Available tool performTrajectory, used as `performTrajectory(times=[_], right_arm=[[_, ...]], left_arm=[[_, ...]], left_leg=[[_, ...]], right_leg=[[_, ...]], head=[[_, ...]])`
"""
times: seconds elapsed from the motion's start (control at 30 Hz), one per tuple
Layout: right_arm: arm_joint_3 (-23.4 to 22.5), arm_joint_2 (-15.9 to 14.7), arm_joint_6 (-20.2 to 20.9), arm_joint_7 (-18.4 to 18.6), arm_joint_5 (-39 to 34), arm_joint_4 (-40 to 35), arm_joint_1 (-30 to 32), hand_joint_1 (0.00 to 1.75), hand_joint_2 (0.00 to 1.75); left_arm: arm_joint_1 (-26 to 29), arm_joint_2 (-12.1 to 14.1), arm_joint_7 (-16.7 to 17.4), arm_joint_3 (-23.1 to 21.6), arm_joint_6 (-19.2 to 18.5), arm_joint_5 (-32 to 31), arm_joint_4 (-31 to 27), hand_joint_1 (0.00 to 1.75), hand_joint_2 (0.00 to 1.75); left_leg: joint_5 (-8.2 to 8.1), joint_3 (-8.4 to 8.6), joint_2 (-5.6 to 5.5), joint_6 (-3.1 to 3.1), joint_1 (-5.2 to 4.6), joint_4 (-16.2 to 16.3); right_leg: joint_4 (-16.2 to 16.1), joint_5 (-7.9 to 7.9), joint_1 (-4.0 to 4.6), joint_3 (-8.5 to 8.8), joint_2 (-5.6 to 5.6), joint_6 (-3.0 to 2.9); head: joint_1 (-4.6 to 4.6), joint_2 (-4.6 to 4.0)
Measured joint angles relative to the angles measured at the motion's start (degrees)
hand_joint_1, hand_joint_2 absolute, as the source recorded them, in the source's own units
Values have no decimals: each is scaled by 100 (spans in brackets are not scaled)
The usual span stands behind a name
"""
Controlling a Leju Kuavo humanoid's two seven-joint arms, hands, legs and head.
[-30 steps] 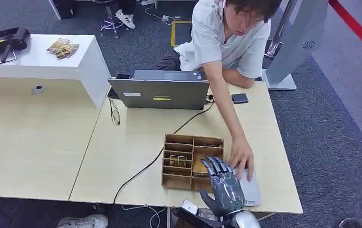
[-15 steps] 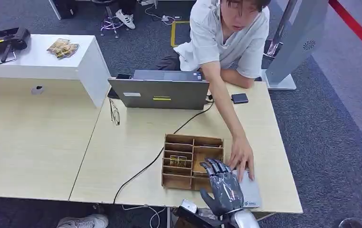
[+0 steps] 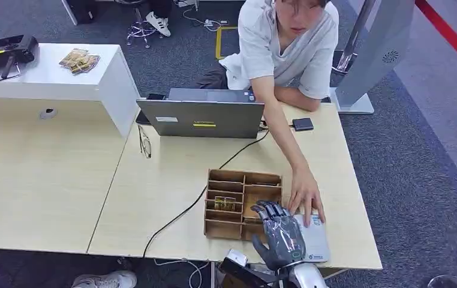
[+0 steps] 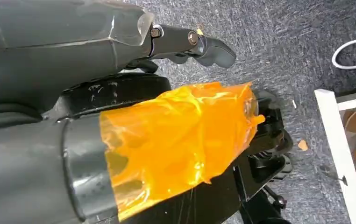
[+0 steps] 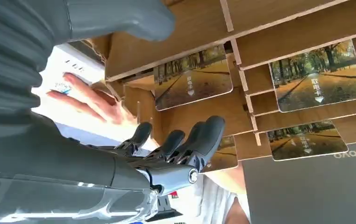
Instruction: Pass the card to the sensor for recognition and then transmit it.
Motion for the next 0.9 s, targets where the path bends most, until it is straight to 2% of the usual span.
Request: performTrajectory(times=[0.3,0.33,0.63,0.67,0.7,0.73,0.8,0.9], right_arm=[[0,48,57,-35,-4,68,-61,51,175],[0,50,57,-37,-4,74,-68,45,175],[0,96,68,-37,-4,122,-121,52,175],[0,96,68,-42,-4,125,-124,115,175],[0,96,77,-42,-4,133,-131,143,175],[0,103,83,-44,-4,142,-136,161,175],[2,116,101,-59,-4,166,-153,173,175],[4,127,157,-68,-17,218,-190,171,175]], left_arm=[[-9,-2,11,-70,-11,-2,0,0,0],[-10,-2,11,-72,-11,-2,0,0,0],[-13,-4,20,-96,-35,-11,0,0,0],[-14,-4,22,-103,-35,-13,0,0,0],[-15,-4,28,-116,-37,-17,0,0,0],[-16,-4,28,-124,-39,-18,0,0,0],[-18,-7,31,-140,-41,-20,0,0,0],[-19,-9,37,-170,-42,-20,0,0,0]], left_leg=[[1,0,0,-1,0,0],[1,0,-1,-1,0,0],[1,0,0,-1,0,0],[1,0,-1,-1,0,0],[1,0,-1,-2,0,0],[1,0,0,-2,0,0],[1,0,0,-1,0,0],[2,1,-1,-2,0,0]], right_leg=[[0,0,0,0,0,0],[0,0,0,0,0,0],[0,1,0,0,0,0],[0,1,0,0,0,0],[0,1,0,1,0,0],[0,1,0,1,0,0],[0,1,0,0,0,0],[0,1,0,1,0,0]], head=[[0,0],[0,0],[0,0],[0,0],[0,0],[0,0],[0,0],[0,2]])
